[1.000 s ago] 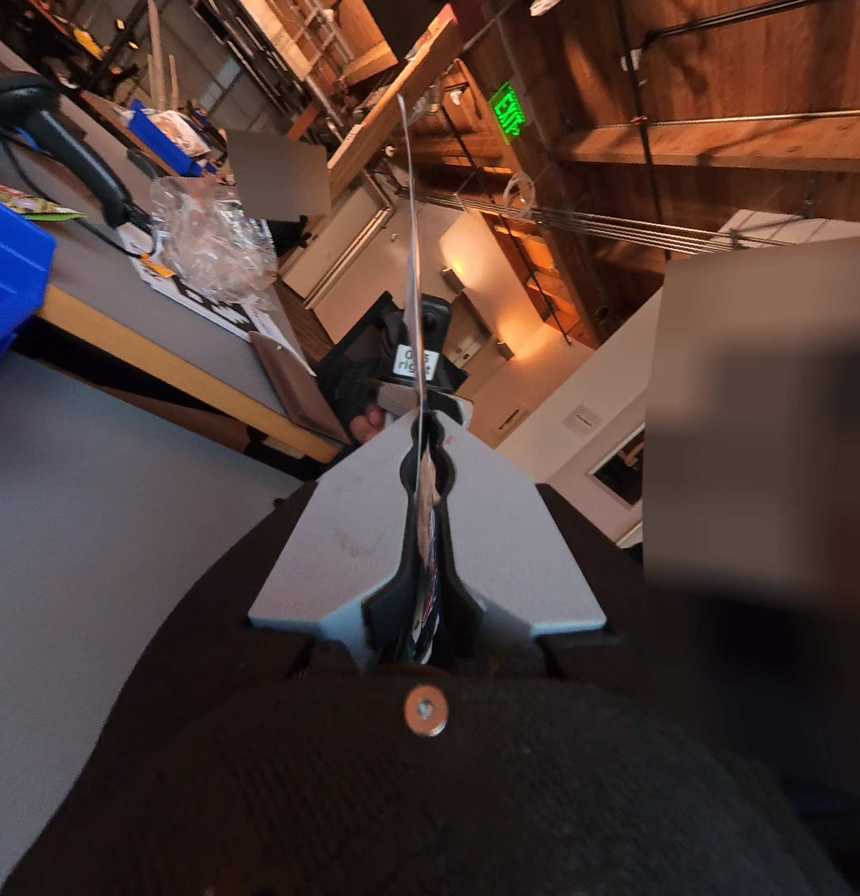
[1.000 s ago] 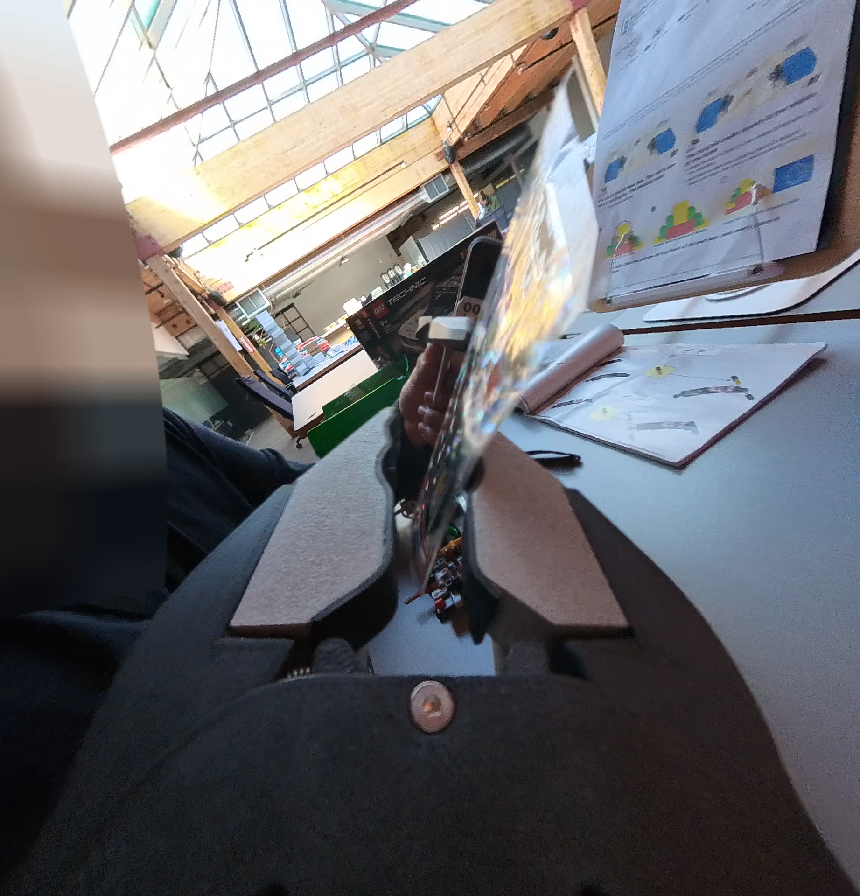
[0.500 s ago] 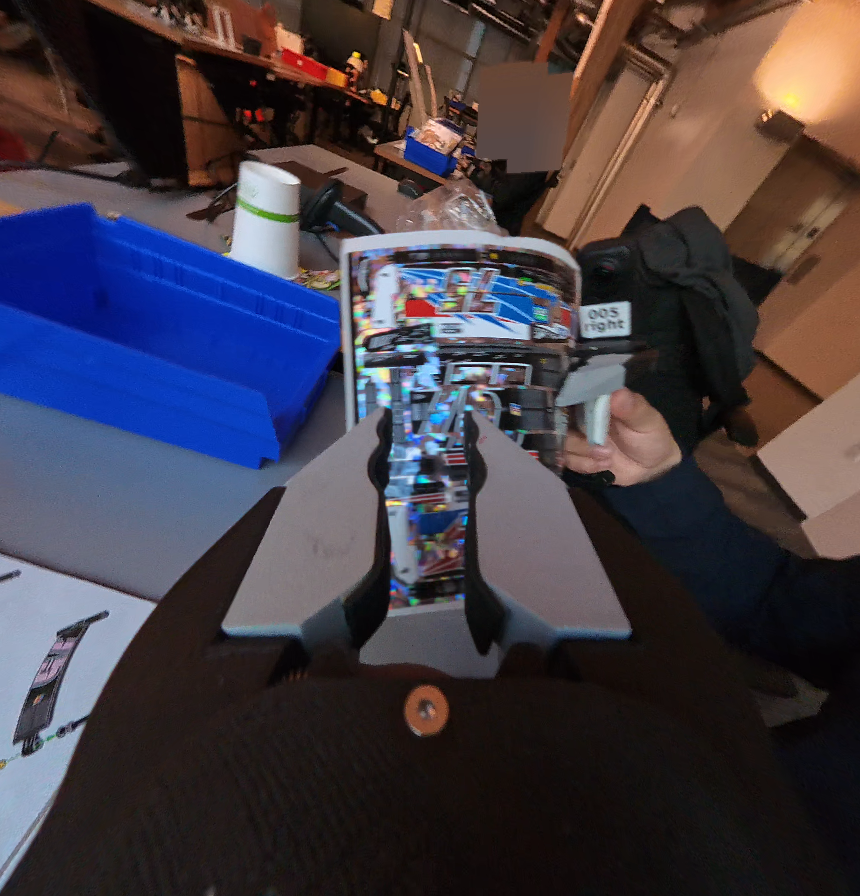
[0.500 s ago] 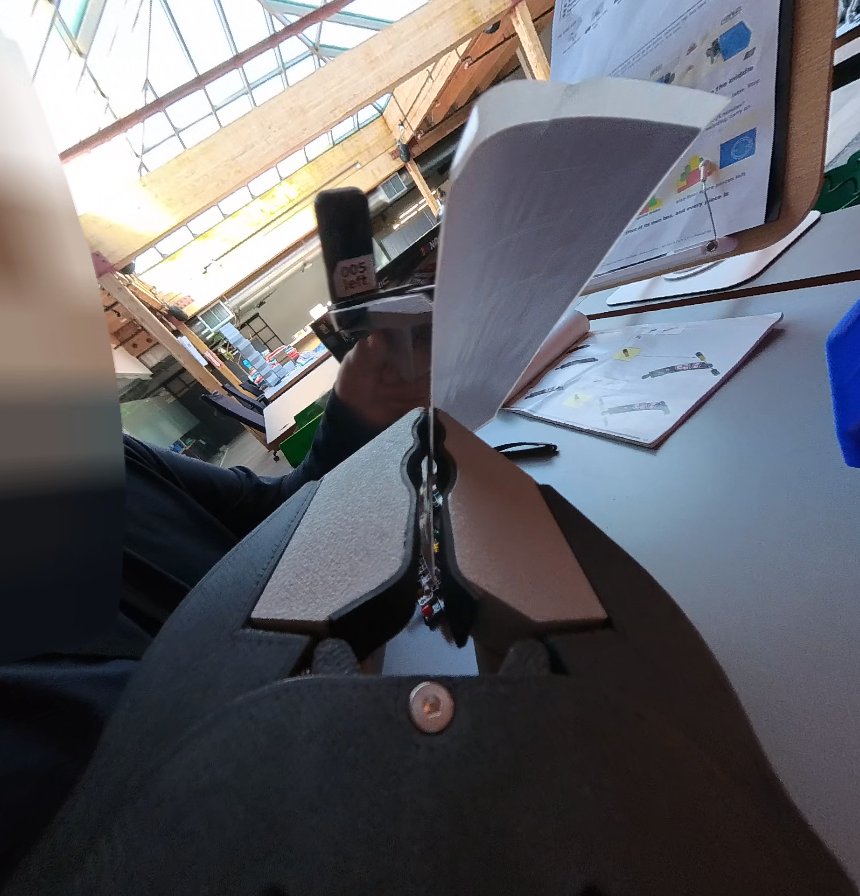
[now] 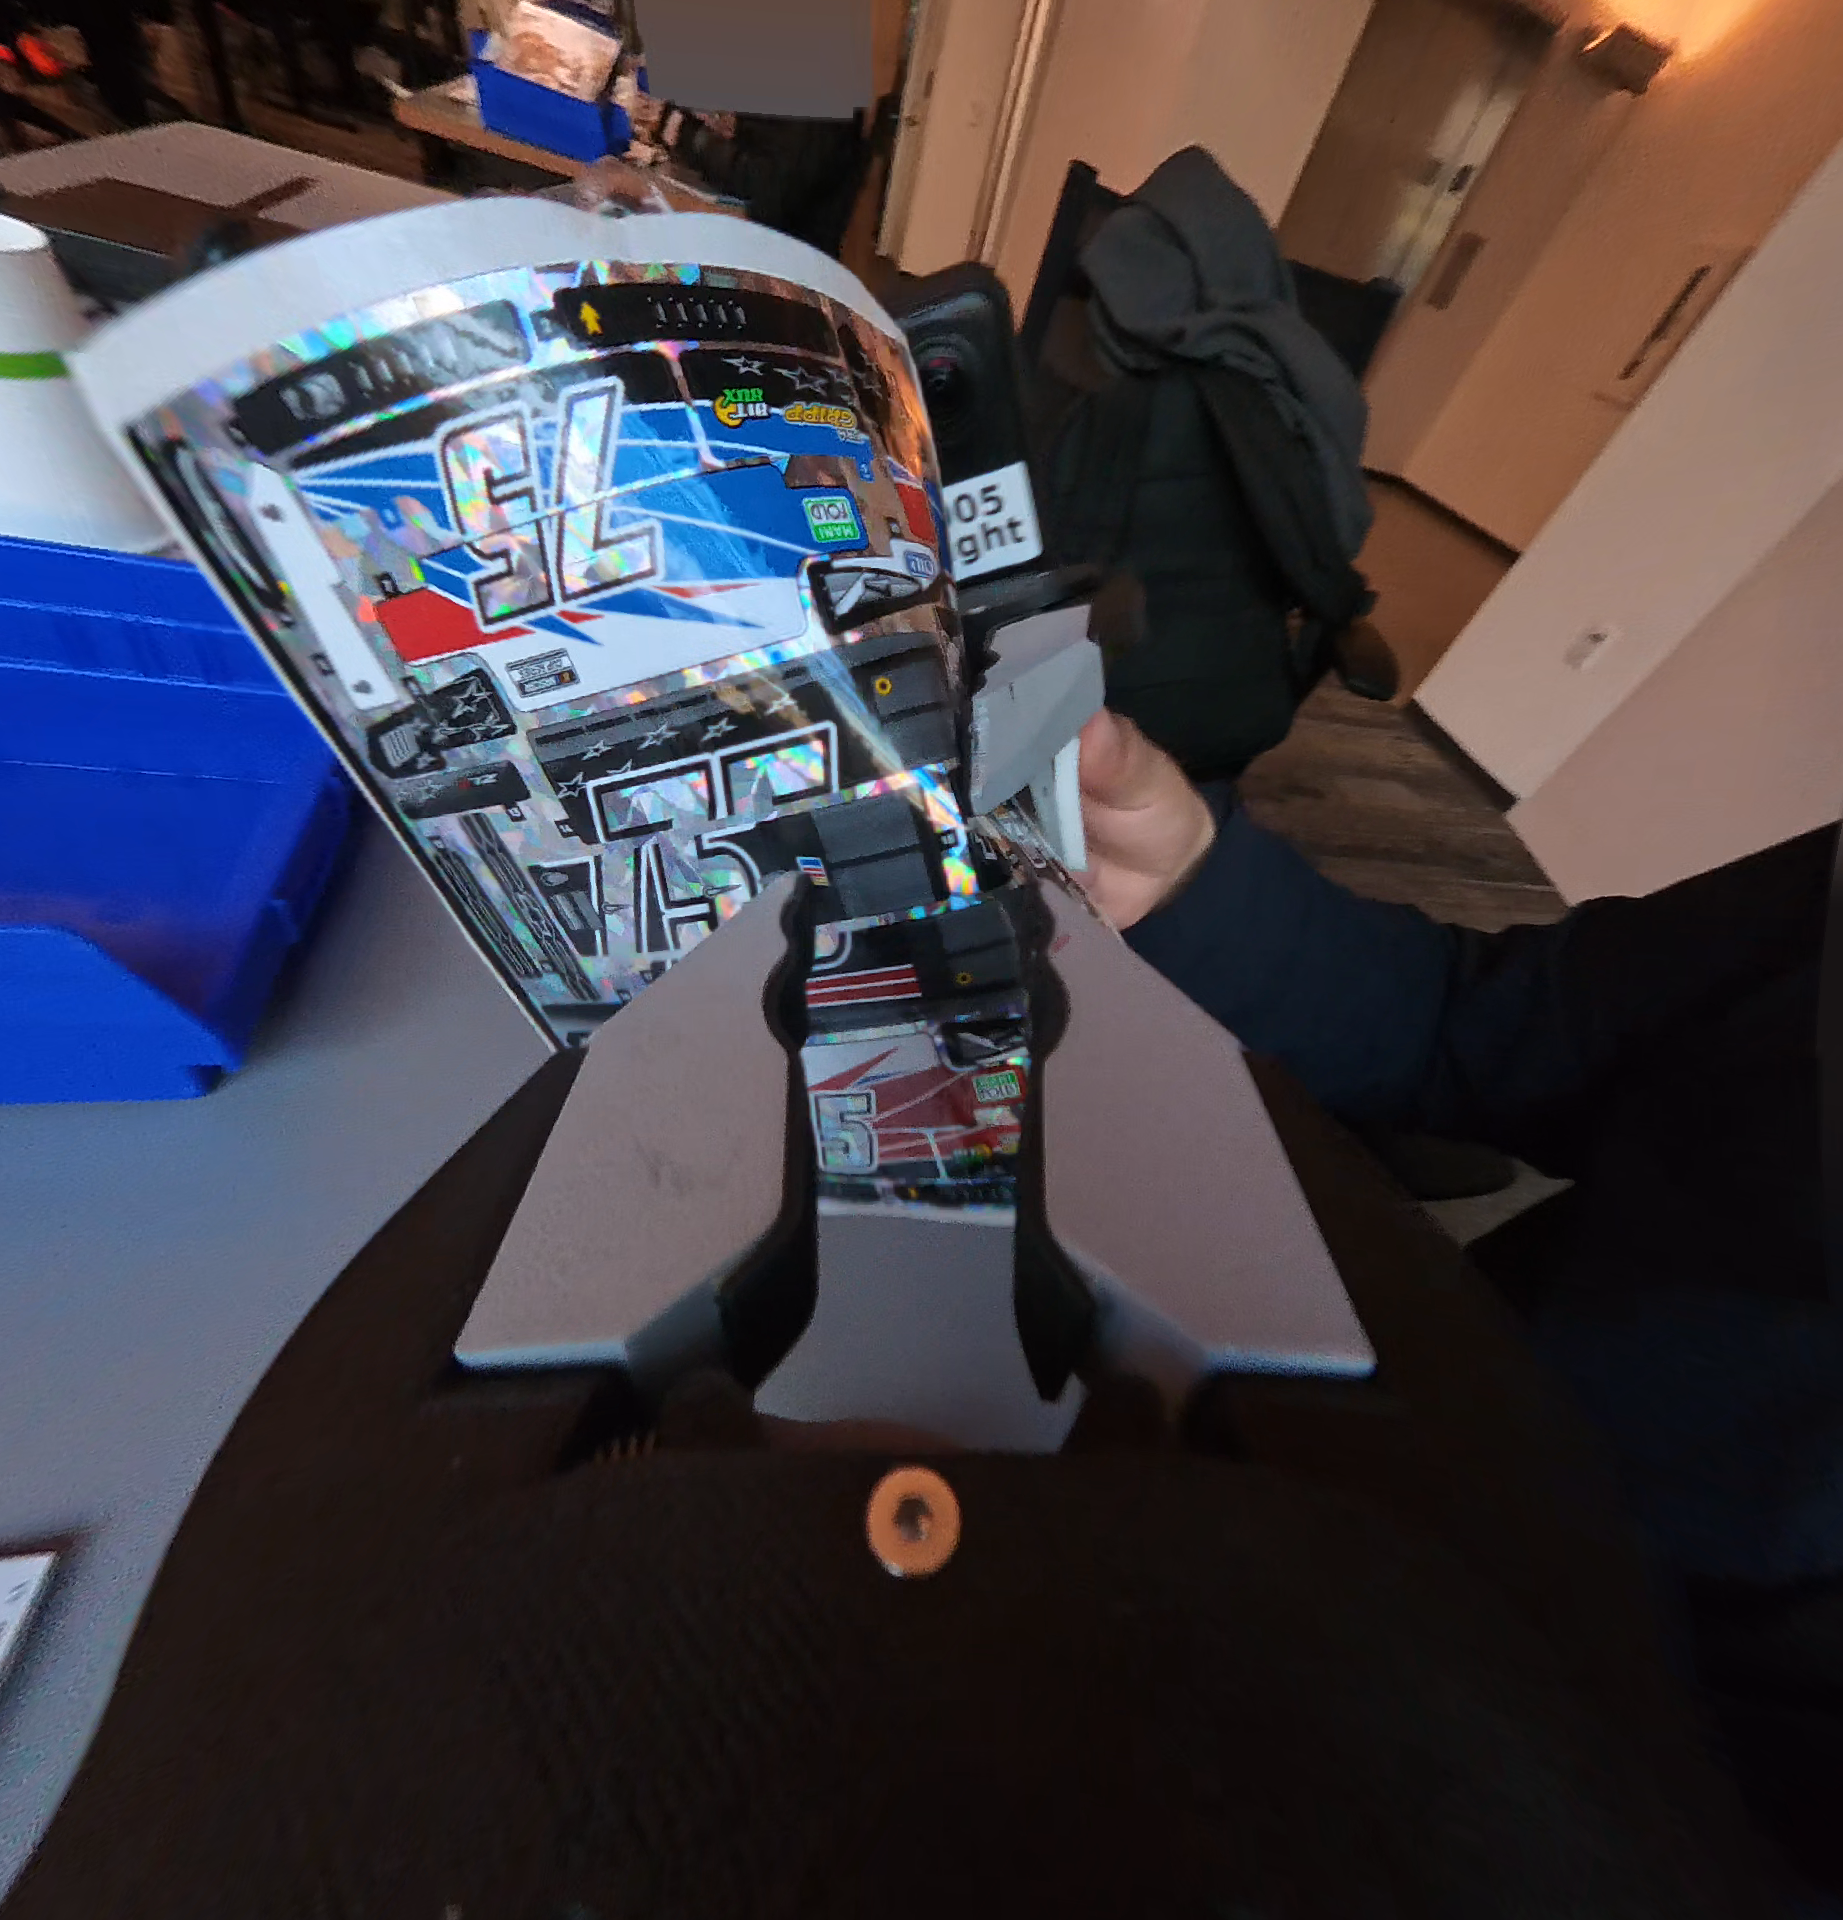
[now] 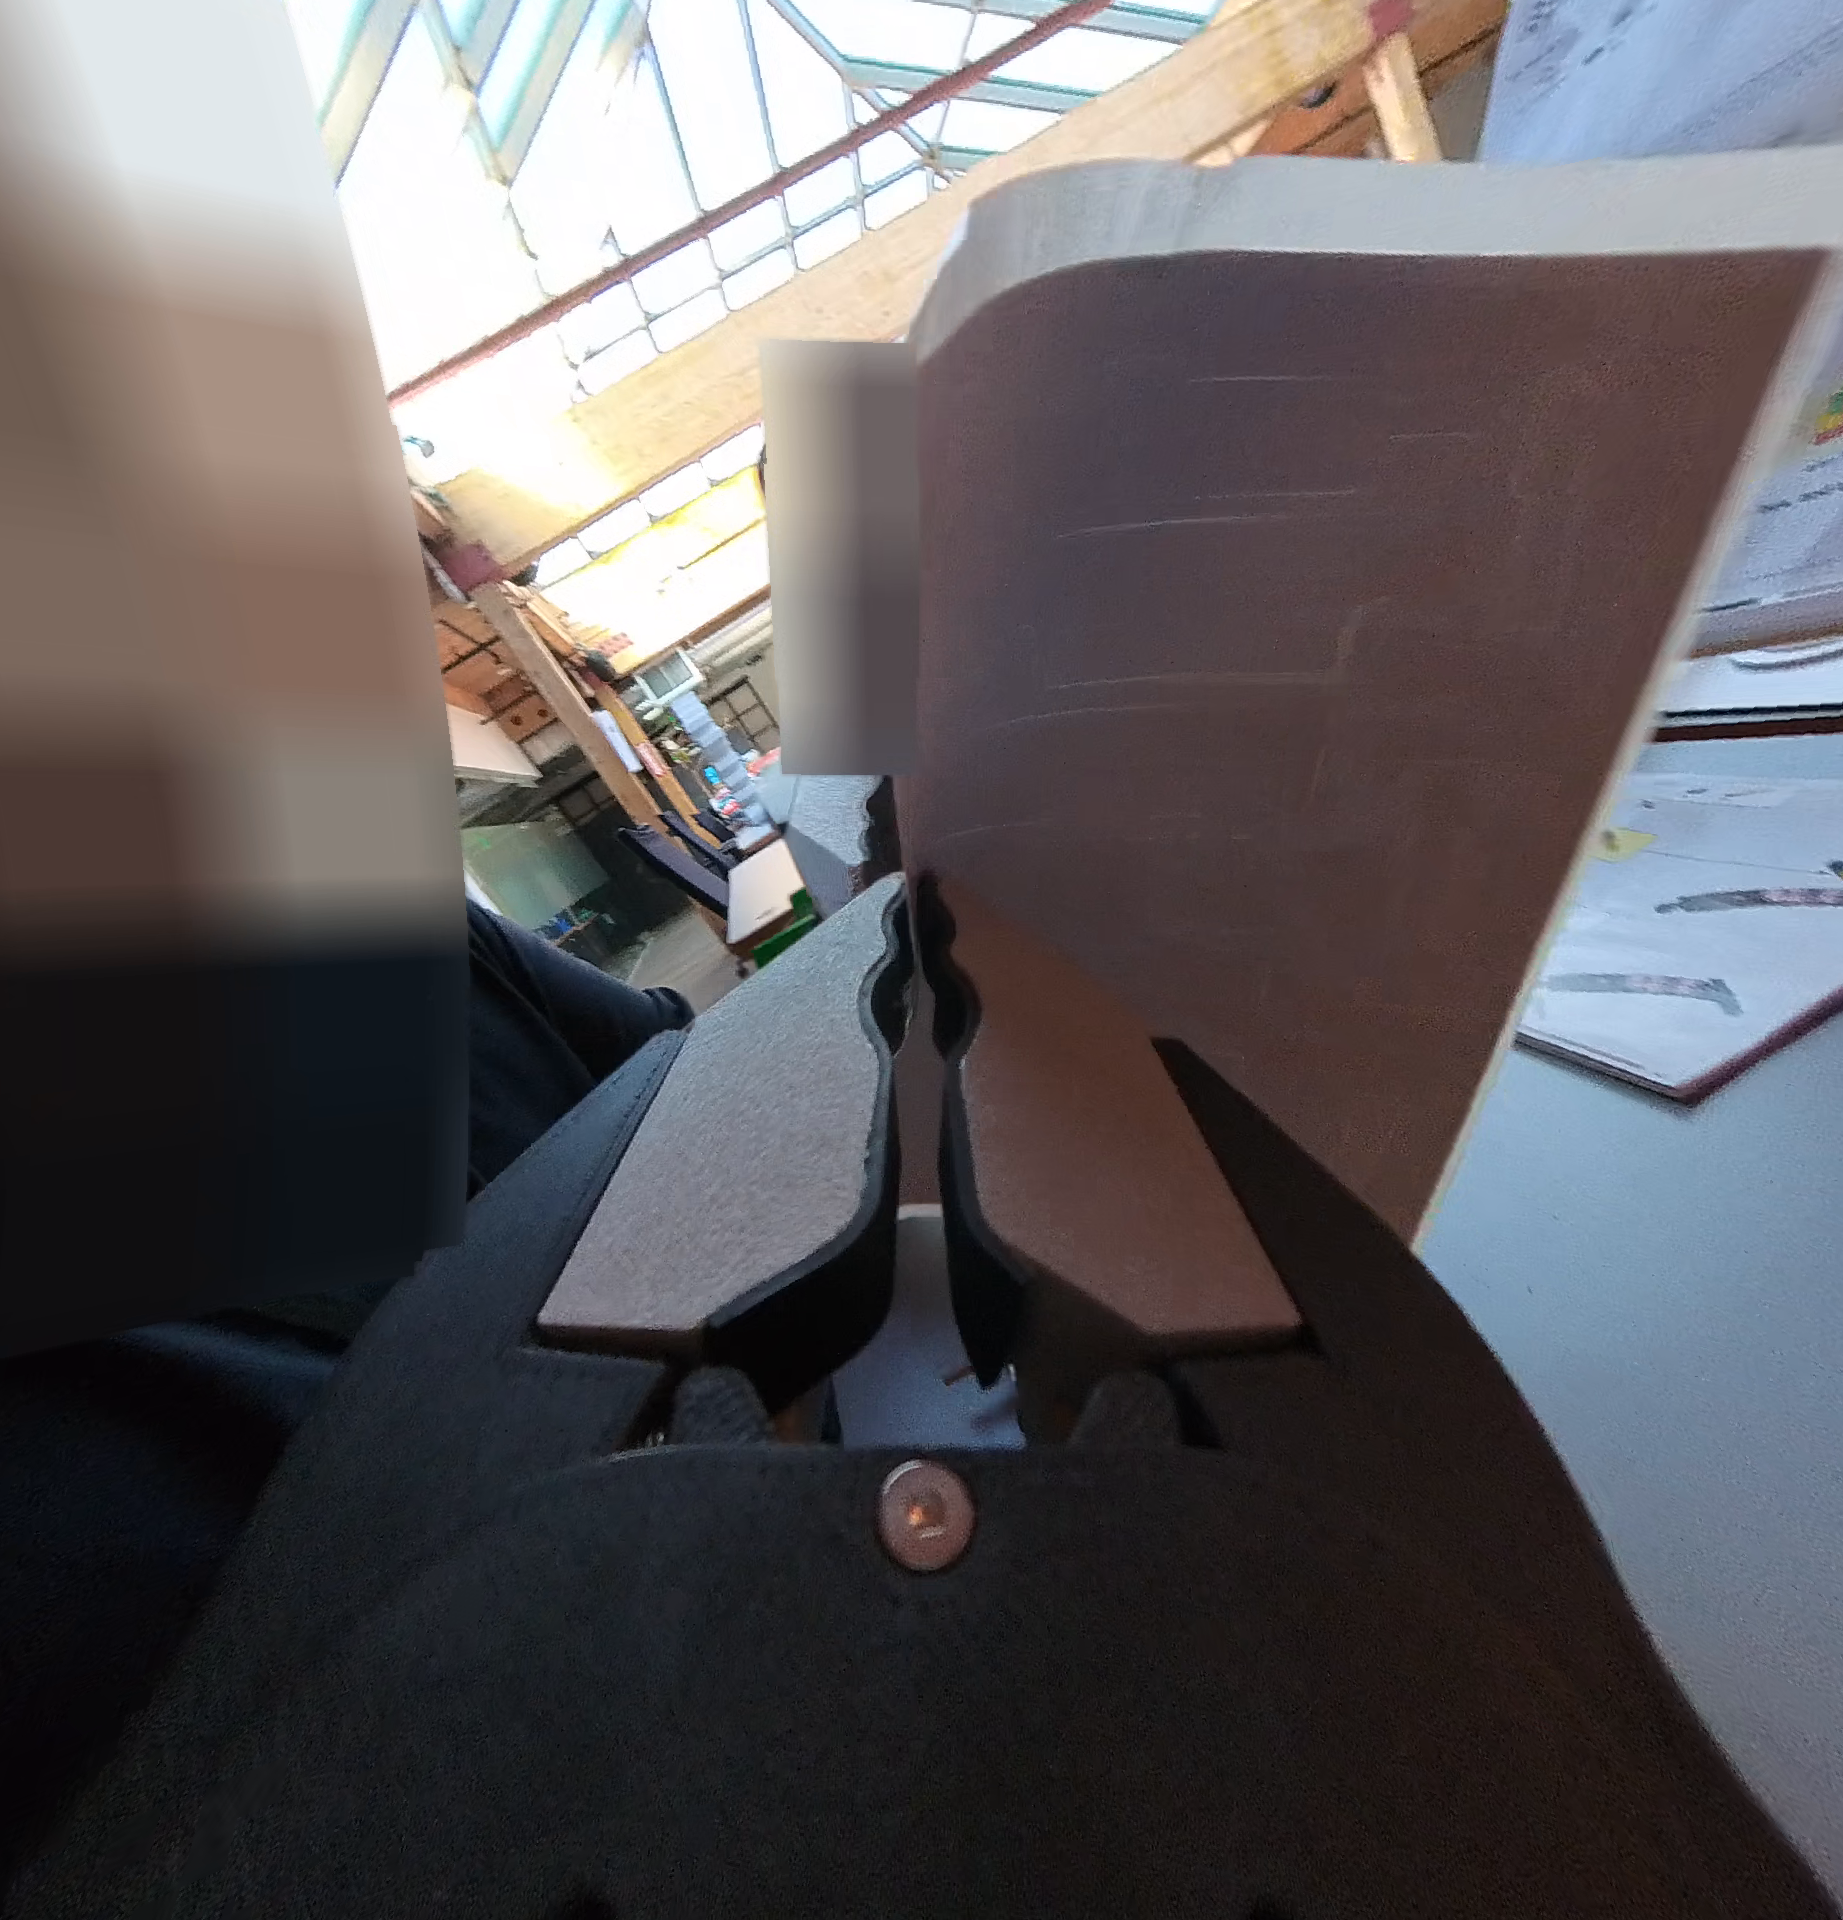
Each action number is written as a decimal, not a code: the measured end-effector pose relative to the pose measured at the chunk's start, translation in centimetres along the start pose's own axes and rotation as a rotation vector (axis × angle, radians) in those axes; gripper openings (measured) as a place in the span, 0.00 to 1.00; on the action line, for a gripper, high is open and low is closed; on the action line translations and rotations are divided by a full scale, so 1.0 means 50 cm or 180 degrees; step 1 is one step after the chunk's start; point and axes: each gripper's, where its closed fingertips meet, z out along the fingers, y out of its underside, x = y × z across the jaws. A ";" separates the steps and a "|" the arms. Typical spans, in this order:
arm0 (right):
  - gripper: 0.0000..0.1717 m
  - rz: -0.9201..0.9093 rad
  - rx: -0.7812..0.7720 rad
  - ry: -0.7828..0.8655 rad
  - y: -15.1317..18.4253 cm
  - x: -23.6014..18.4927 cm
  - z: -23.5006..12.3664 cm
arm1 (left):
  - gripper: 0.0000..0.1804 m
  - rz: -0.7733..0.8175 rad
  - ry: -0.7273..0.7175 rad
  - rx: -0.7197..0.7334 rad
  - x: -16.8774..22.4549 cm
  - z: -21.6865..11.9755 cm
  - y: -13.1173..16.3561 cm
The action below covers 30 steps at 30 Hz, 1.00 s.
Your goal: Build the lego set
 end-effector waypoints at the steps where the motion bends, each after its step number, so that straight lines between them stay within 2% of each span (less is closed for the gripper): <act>1: 0.00 0.0000 0.0033 -0.0095 -0.001 -0.007 0.001 | 0.19 -0.0030 0.0072 0.0004 0.006 0.001 0.000; 7: 0.00 0.0002 0.0086 -0.0463 0.007 -0.025 -0.001 | 0.20 -0.0108 0.0326 0.0033 0.023 0.004 0.002; 10: 0.00 -0.0023 0.0122 -0.0417 0.006 -0.016 -0.008 | 0.21 -0.0105 0.0326 -0.0004 0.014 -0.001 0.008; 12: 0.00 -0.0084 0.0139 -0.0413 0.002 -0.017 -0.015 | 0.25 -0.0097 0.0302 -0.0063 0.004 -0.008 0.014; 14: 0.00 -0.0132 0.0127 -0.0450 -0.001 -0.024 -0.023 | 0.30 -0.0004 0.0073 -0.0172 -0.031 -0.021 0.027; 16: 0.00 -0.0194 0.0083 -0.0475 0.001 -0.030 -0.028 | 0.40 -0.0103 -0.0124 -0.0217 -0.075 -0.041 0.038; 19: 0.00 -0.0274 -0.0031 -0.0508 0.010 -0.036 -0.032 | 0.41 -0.0579 0.0312 0.0040 -0.076 -0.063 0.024; 22: 0.00 -0.0337 -0.0166 -0.0498 0.022 -0.038 -0.032 | 0.41 -0.0755 0.0619 0.0004 -0.063 -0.058 0.035; 23: 0.00 -0.0351 -0.0218 -0.0440 0.027 -0.032 -0.032 | 0.38 -0.0765 0.0767 0.0040 -0.048 -0.054 0.032; 26: 0.00 -0.0307 -0.0305 -0.0213 0.032 -0.007 -0.037 | 0.04 -0.0813 0.1018 0.0258 -0.024 -0.050 0.011; 27: 0.00 -0.0258 -0.0282 -0.0133 0.029 0.003 -0.041 | 0.00 -0.0834 0.1036 0.0312 -0.024 -0.051 0.006; 30: 0.00 -0.0167 -0.0186 -0.0131 0.019 0.006 -0.050 | 0.00 -0.0871 0.1022 0.0339 -0.028 -0.055 0.004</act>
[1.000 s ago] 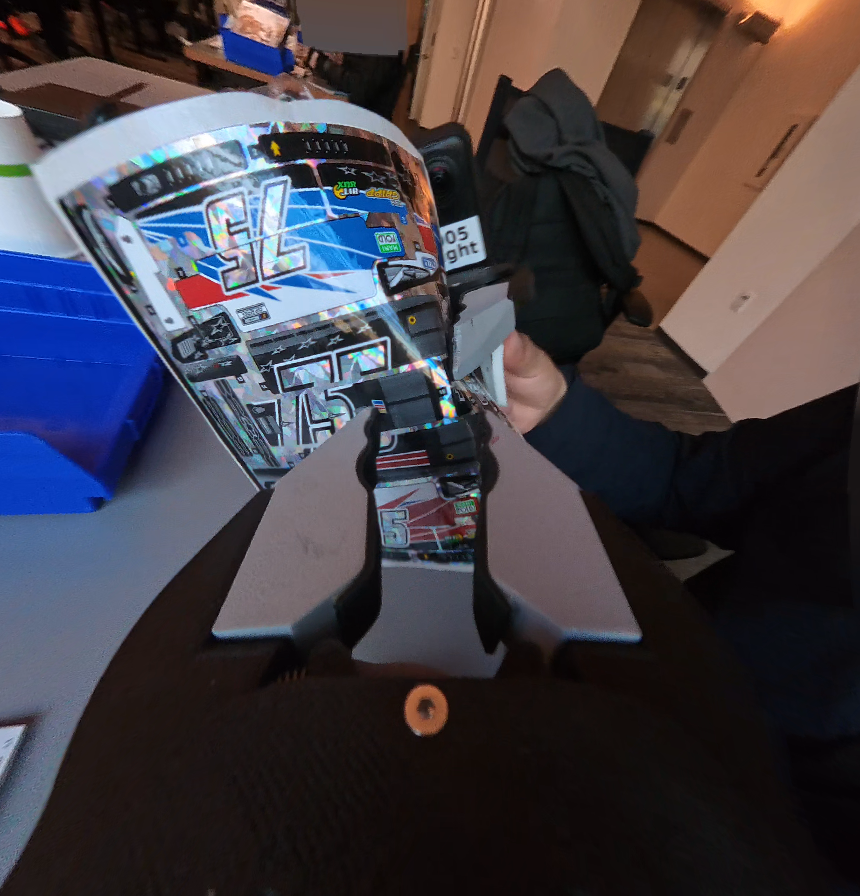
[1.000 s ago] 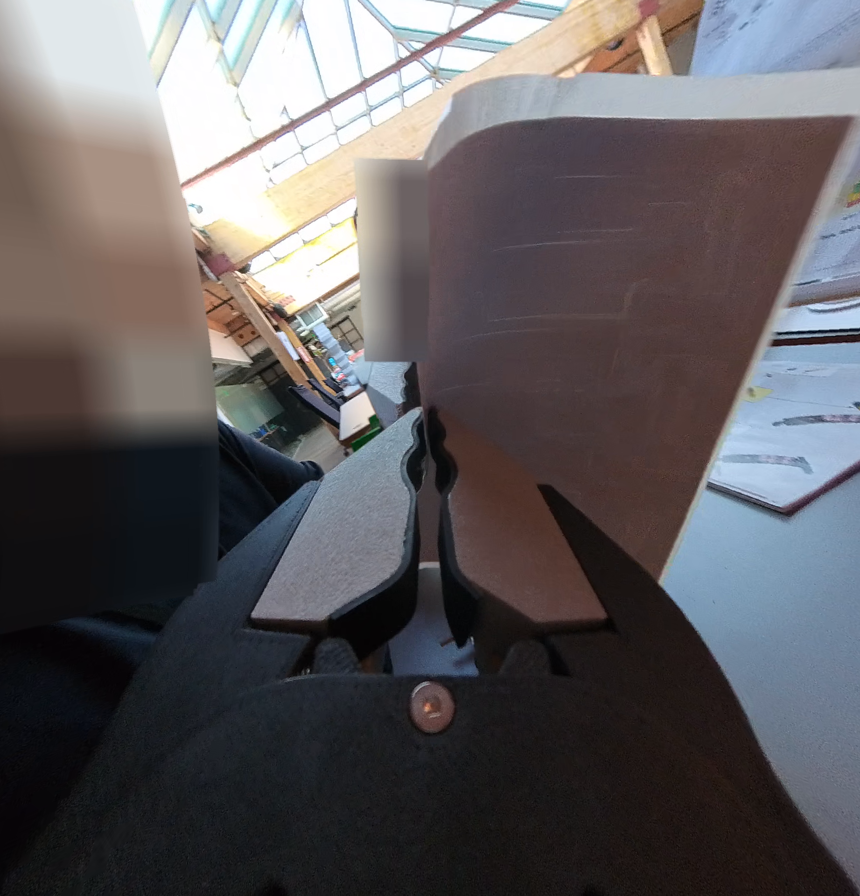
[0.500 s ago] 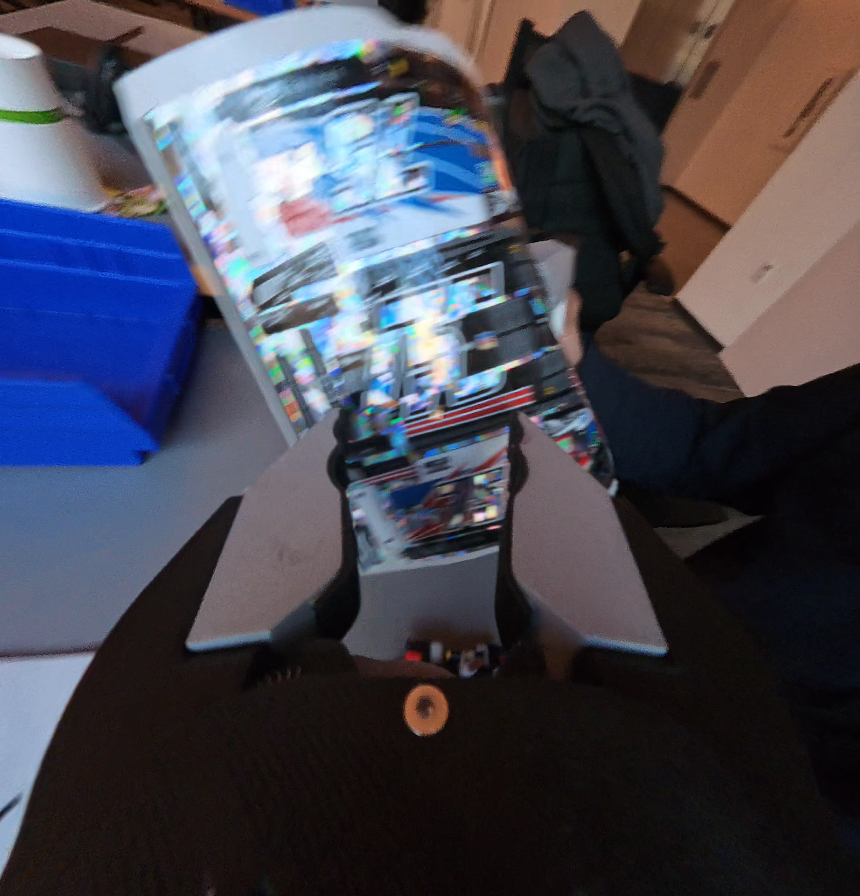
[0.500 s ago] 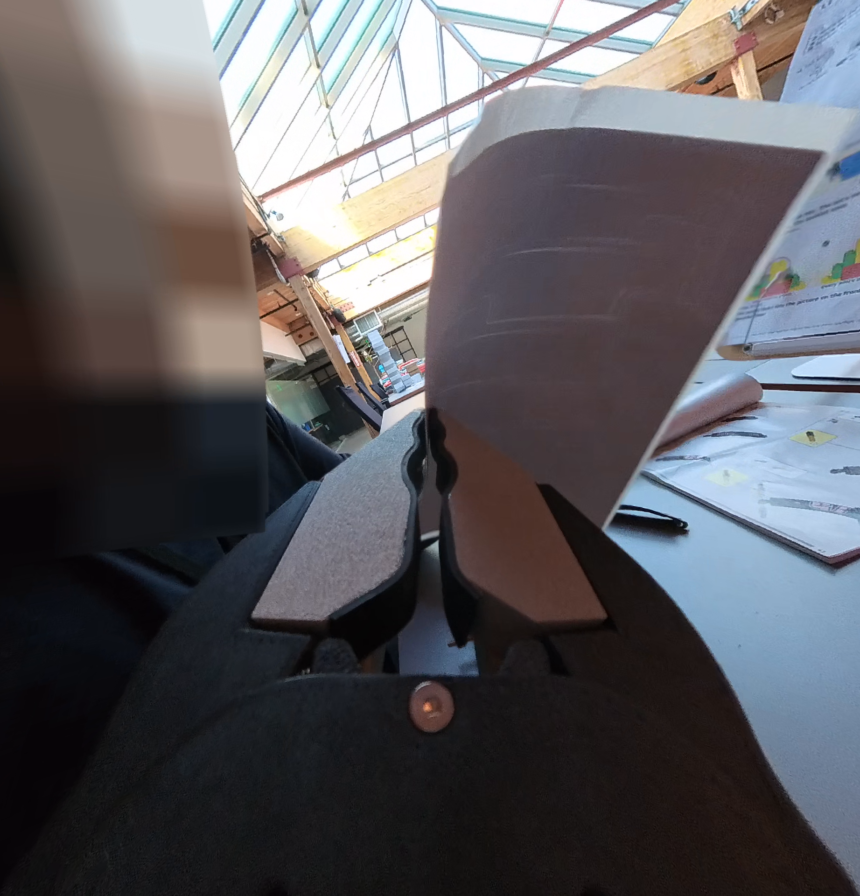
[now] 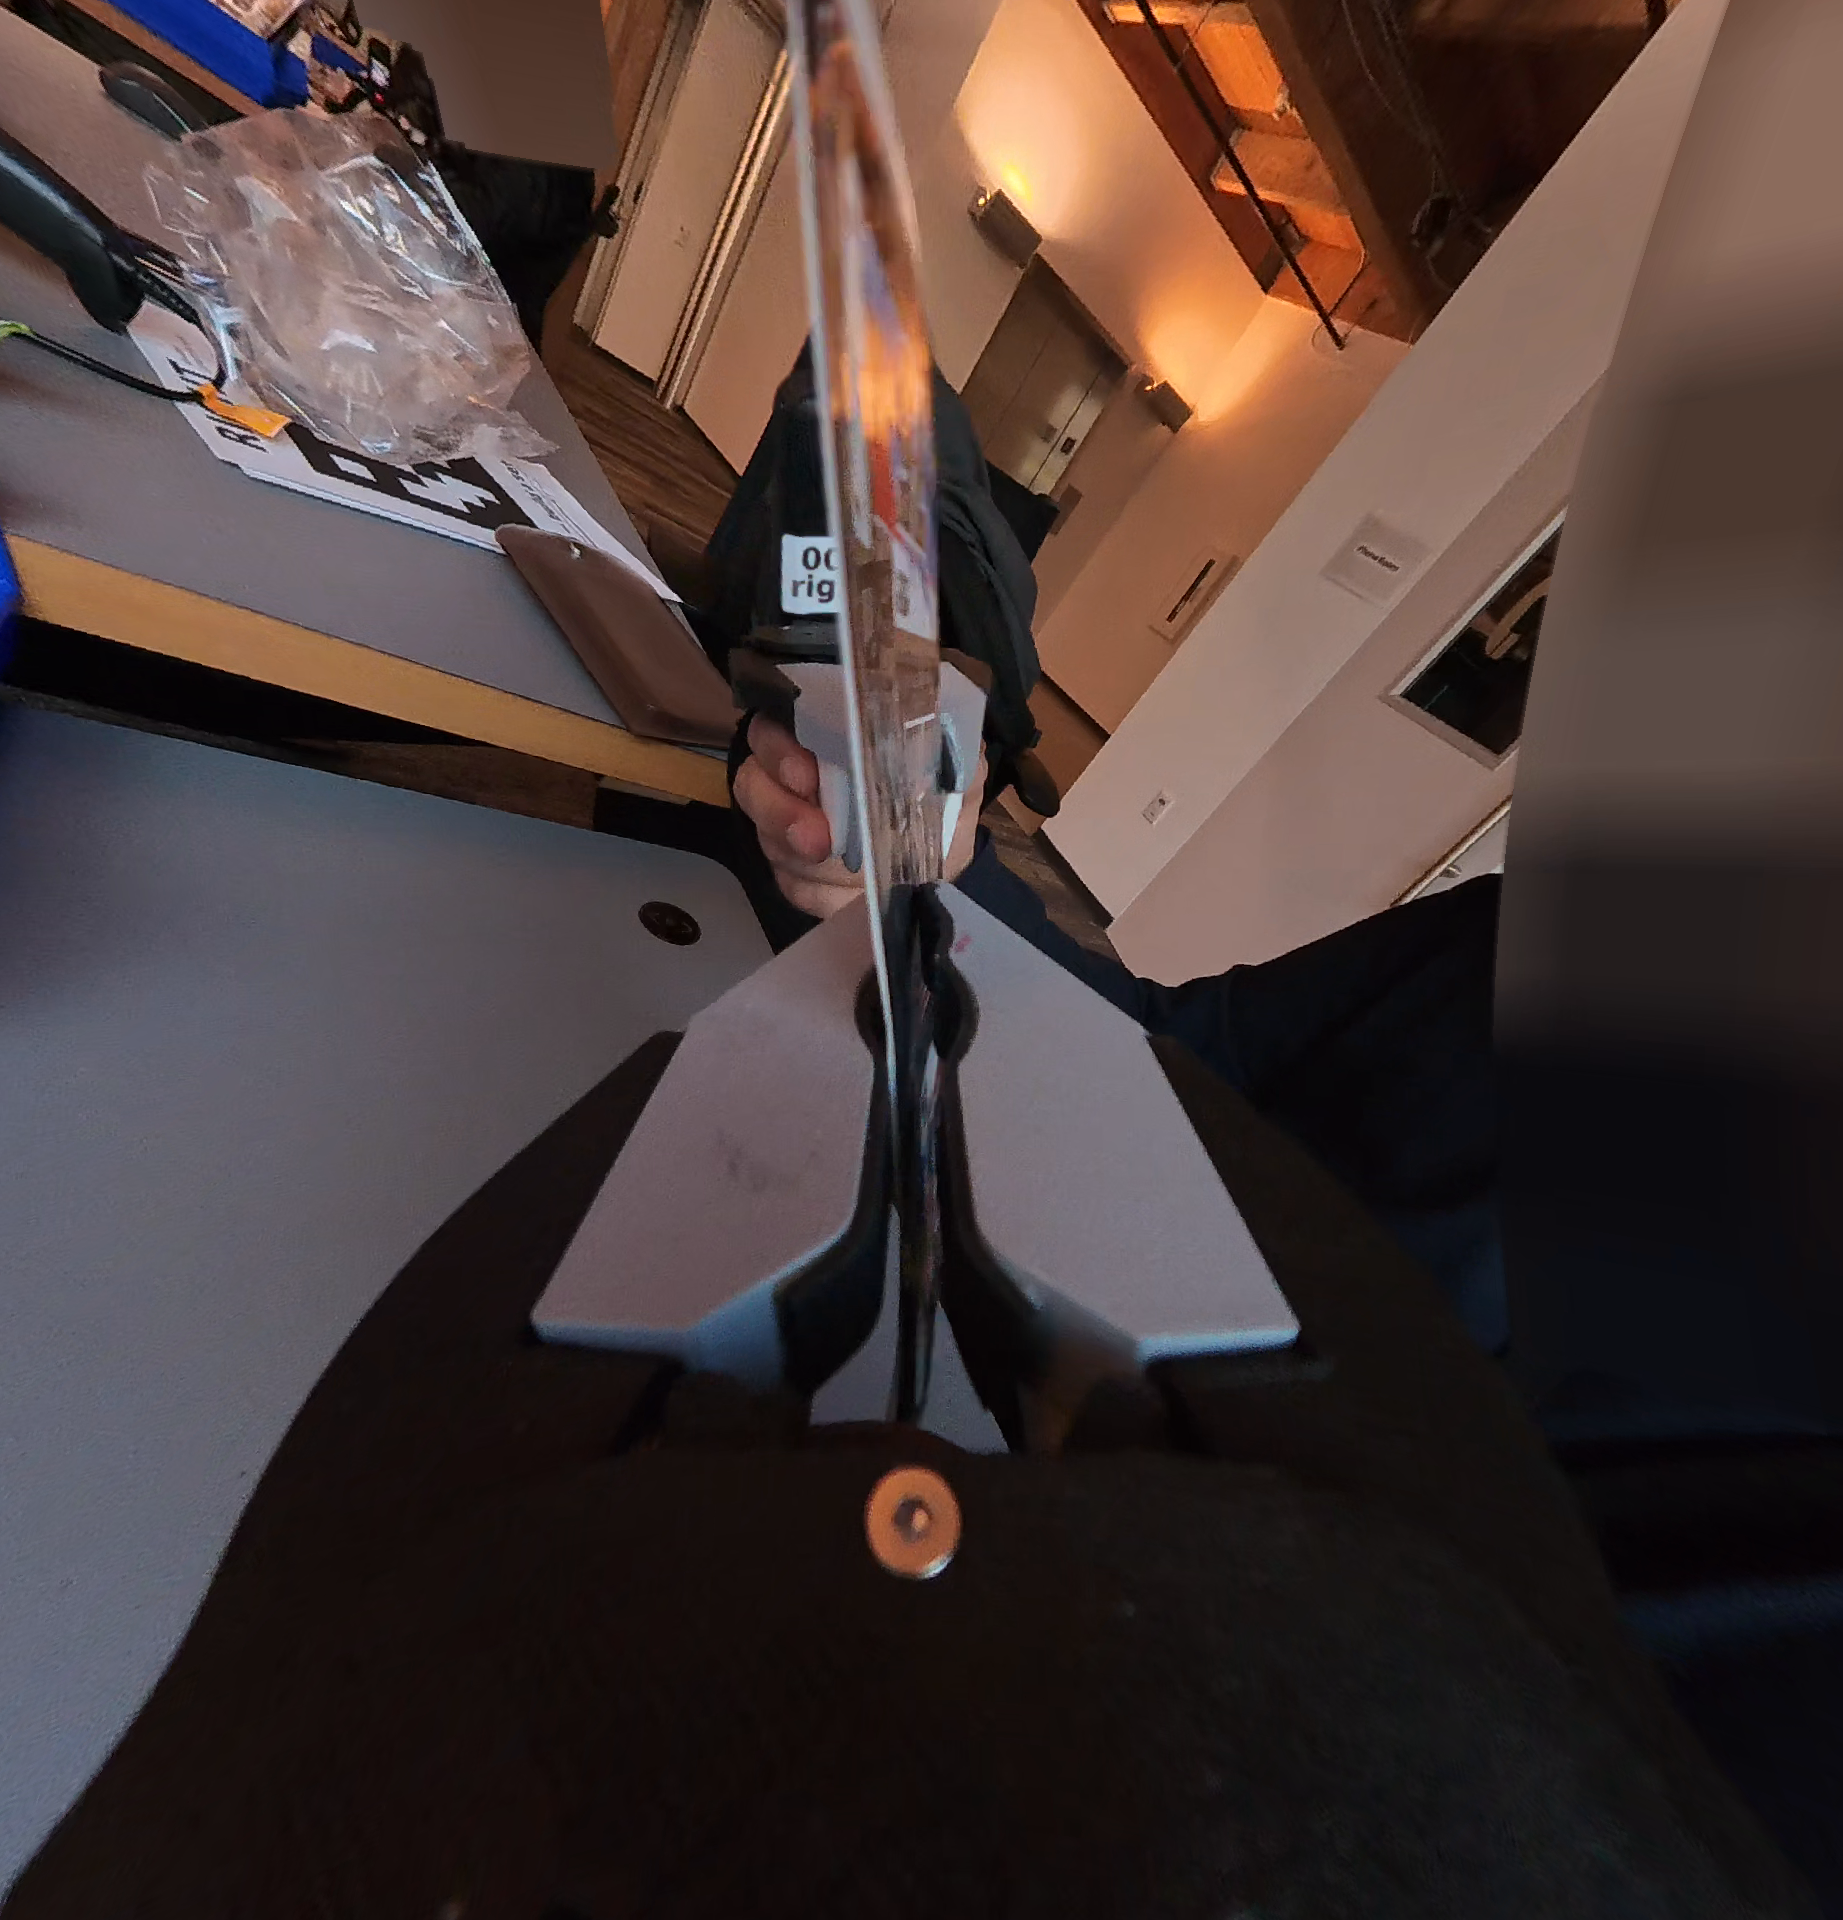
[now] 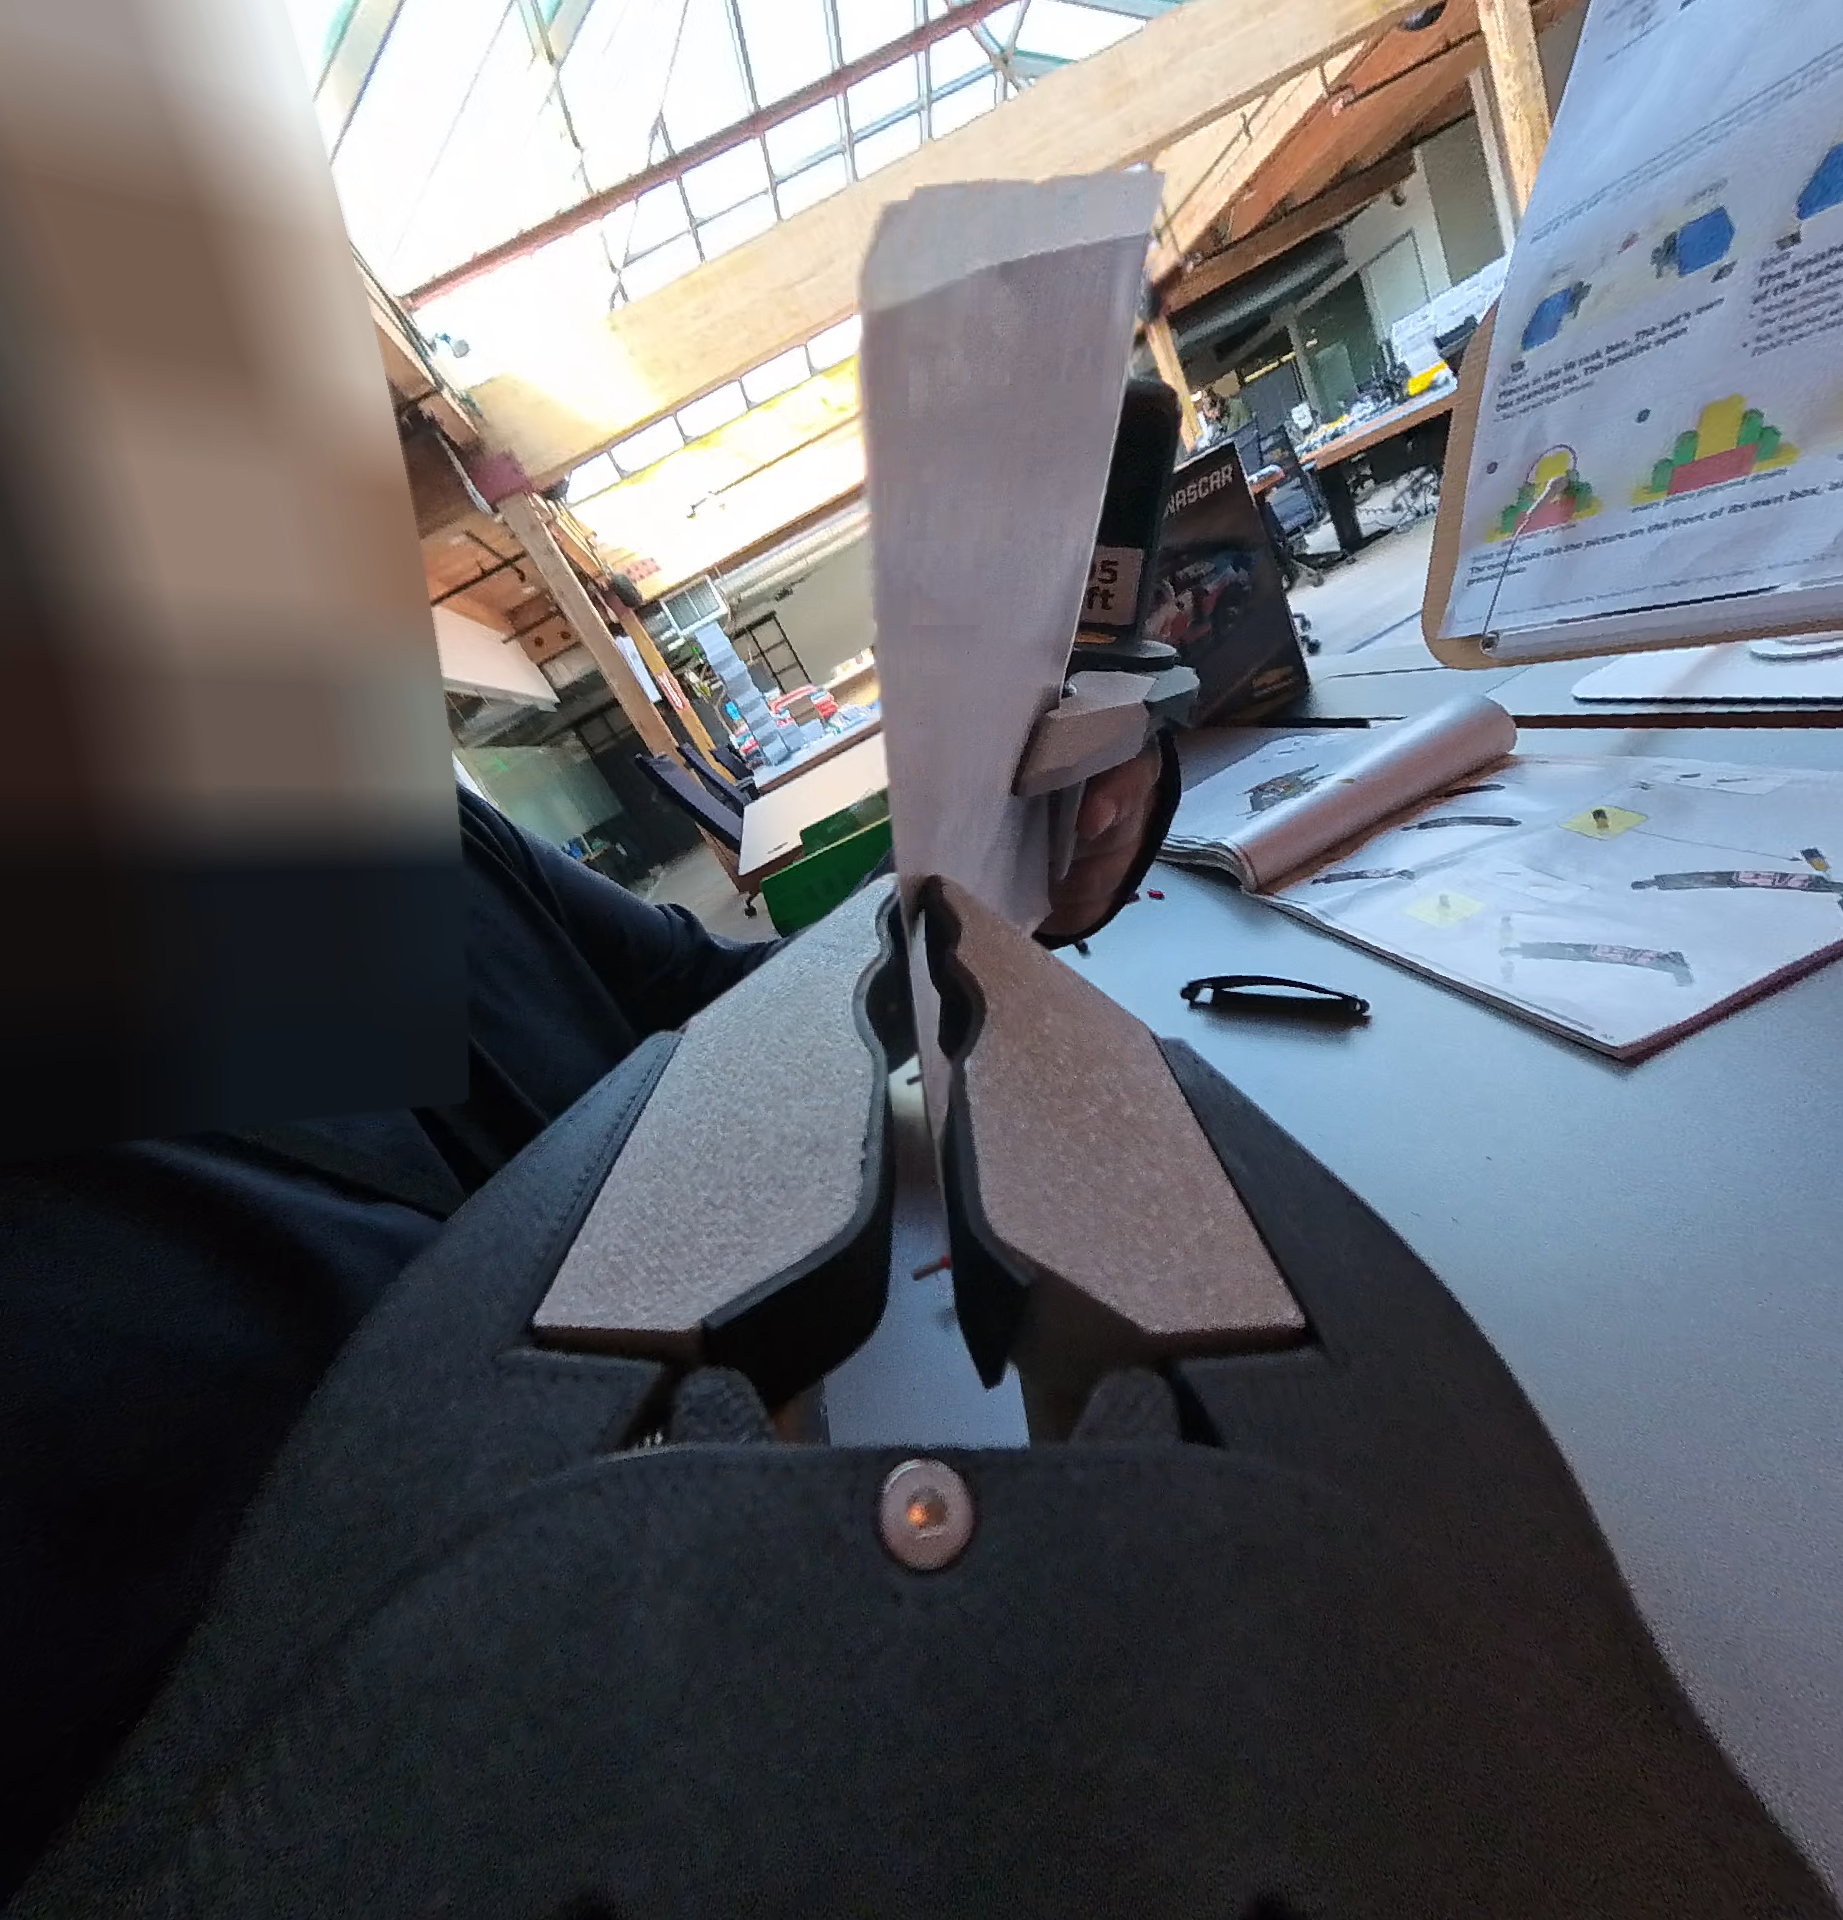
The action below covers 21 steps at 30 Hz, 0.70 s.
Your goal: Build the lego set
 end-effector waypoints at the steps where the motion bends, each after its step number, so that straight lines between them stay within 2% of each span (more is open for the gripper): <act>1: 0.00 0.0003 0.0015 0.0006 -0.001 0.000 0.000 | 0.00 -0.0005 -0.0015 0.0009 -0.001 -0.001 -0.001; 6: 0.07 -0.0005 -0.0059 0.0162 0.005 0.011 0.010 | 0.00 -0.0075 -0.0080 0.0026 -0.007 -0.001 -0.003; 10: 0.00 -0.0043 -0.0067 0.0263 0.006 0.018 0.014 | 0.00 -0.0102 -0.0046 0.0027 -0.002 0.002 -0.004; 21: 0.00 0.0187 0.0179 -0.0063 -0.010 0.000 0.024 | 0.00 -0.0144 -0.0031 0.0088 0.002 -0.001 -0.012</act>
